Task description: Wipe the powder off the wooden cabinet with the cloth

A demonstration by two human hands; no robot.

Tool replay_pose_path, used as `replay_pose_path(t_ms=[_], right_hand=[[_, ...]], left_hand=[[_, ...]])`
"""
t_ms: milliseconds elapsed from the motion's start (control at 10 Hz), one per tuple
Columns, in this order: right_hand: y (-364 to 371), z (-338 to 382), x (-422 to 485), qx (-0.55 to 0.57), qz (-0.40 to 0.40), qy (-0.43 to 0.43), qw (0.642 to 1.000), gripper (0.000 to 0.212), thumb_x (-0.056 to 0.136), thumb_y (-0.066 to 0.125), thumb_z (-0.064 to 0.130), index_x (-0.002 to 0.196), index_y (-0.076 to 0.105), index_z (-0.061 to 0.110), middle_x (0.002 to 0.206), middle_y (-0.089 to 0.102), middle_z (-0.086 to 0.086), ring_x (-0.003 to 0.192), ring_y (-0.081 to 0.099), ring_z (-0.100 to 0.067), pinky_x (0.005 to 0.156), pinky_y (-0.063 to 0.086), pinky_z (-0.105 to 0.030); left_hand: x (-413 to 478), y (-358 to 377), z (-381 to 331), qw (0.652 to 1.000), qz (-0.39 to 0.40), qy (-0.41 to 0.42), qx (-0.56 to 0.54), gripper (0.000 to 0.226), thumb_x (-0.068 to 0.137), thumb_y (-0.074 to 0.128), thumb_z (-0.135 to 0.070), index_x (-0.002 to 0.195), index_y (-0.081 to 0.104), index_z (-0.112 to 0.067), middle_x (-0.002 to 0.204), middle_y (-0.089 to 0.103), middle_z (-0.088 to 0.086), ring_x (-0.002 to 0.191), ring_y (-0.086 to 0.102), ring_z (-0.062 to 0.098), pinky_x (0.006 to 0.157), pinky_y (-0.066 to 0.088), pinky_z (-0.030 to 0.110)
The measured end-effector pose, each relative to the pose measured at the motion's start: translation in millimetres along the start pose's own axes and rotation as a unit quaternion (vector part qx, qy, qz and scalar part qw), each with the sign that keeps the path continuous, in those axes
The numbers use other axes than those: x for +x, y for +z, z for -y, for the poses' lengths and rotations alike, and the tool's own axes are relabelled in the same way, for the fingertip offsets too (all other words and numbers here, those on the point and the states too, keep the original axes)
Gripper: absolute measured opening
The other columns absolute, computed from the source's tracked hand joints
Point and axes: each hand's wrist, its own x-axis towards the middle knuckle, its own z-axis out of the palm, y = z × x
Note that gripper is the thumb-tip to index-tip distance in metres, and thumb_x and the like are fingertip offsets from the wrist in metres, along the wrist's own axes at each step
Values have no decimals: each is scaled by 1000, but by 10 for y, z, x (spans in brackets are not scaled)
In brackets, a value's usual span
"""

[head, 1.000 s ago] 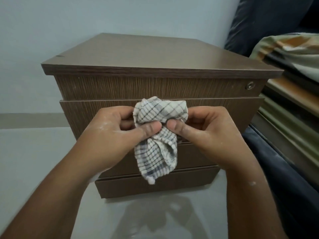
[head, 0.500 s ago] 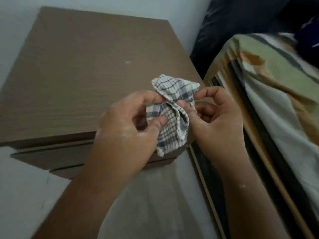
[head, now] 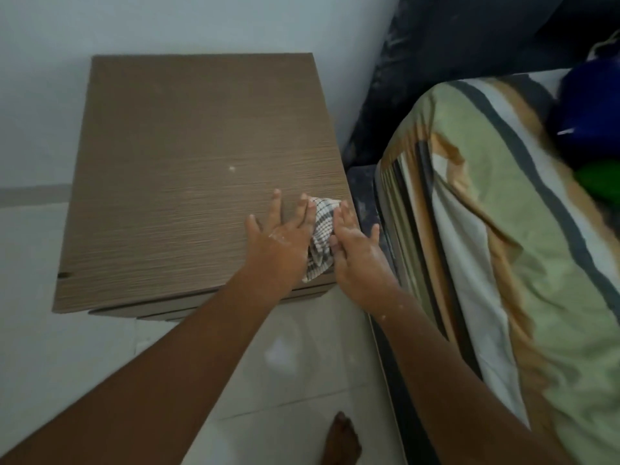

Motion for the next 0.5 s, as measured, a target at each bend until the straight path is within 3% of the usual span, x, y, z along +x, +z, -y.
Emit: replay_pose_path(t_ms=[100, 200, 300, 400, 500], right_hand=[[99, -107, 72, -104, 1, -10, 995, 66, 102, 43, 10, 160, 12, 7, 170, 3, -7, 158, 2, -16, 126, -8, -56], [80, -90, 205, -180, -3, -6, 984, 72, 99, 44, 12, 160, 7, 6, 170, 0, -10, 158, 0, -19, 123, -10, -57], [37, -34, 280, -247, 43, 20, 968, 75, 99, 44, 15, 160, 1, 5, 170, -4, -11, 158, -4, -21, 121, -13, -56], [-153, 144, 251, -130, 59, 41, 989, 66, 105, 37, 21, 161, 3, 8, 170, -6, -10, 158, -3, -21, 125, -7, -57], [-765, 530, -52, 102, -108, 4, 989, 63, 106, 27, 43, 162, 8, 21, 170, 10, -3, 156, 8, -15, 128, 10, -46]], left_hand=[[74, 7, 14, 999, 51, 6, 13, 76, 101, 40, -21, 157, -11, -26, 167, -7, -12, 149, -25, 36, 114, 15, 68], [235, -84, -7, 998, 63, 11, 27, 77, 99, 38, -12, 157, -12, -23, 167, -9, -8, 148, -29, 37, 114, 7, 71], [266, -109, -71, 996, 79, 8, 51, 74, 100, 37, -20, 158, -9, -18, 168, -11, -2, 150, -25, 37, 113, 4, 72], [144, -307, -2, 998, -50, -11, 41, 76, 89, 32, -19, 158, 1, -8, 166, -10, 17, 153, -7, 39, 113, 17, 70], [-593, -438, 435, 975, -215, -46, -17, 78, 92, 39, -24, 158, 2, -4, 165, -2, 24, 153, 7, 39, 112, 25, 61]])
